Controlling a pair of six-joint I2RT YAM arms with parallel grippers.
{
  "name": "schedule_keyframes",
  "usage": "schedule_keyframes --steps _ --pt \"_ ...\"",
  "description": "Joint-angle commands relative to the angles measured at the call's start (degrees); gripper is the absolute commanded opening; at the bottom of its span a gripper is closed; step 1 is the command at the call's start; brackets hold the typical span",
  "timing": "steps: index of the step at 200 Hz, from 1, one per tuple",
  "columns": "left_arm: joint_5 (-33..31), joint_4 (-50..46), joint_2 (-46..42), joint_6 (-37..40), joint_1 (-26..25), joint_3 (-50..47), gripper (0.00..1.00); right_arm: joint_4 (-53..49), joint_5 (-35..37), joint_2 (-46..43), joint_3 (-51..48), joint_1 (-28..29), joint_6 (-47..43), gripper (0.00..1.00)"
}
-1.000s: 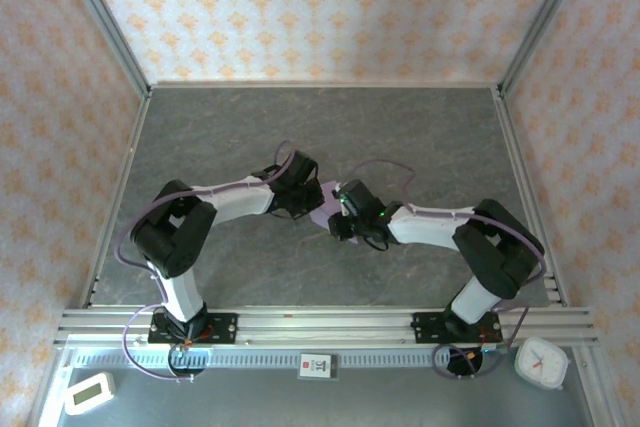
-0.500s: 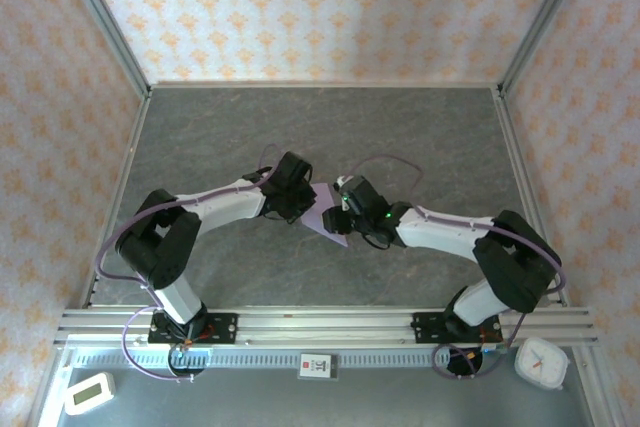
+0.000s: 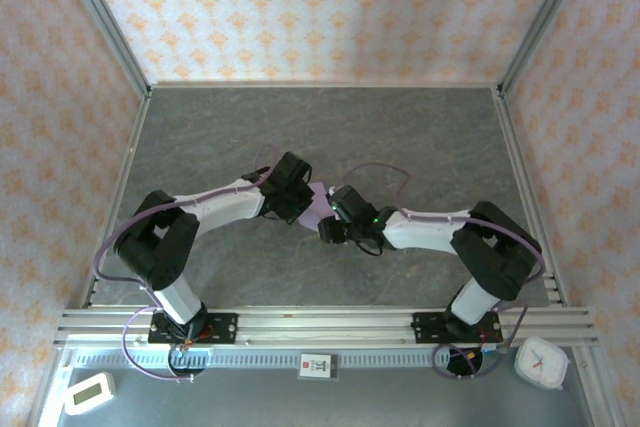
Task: Fold a paper plane with a square sheet of paper (pick it up from the middle)
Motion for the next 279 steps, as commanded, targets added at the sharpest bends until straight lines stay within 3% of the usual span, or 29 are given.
schedule_keyframes --steps 1,96,135,156,279 --pt "-1.6 -2.0 -1.6 -1.1 -0.5 0.5 0.0 0.4 3.0 0.9 0.3 0.3 0.9 0.41" --pt "-2.6 -2.6 -1.6 -1.1 -0.5 -0.2 0.0 1.0 3.2 -0.8 -2.9 0.3 1.5 0.22" --pt "-3.1 -3.3 -1.7 -0.9 -0.5 0.0 0.0 1.0 2.9 -1.5 -3.7 0.3 2.1 0.22" --pt "-3.3 -3.5 -1.7 -0.9 -0.5 -0.2 0.0 0.8 3.1 -1.9 -3.3 0.3 2.3 0.28" --pt "-3.6 -4.4 -2.0 -1.0 -0.7 -0.3 0.0 -0.8 2.4 0.5 0.7 0.3 2.1 0.25"
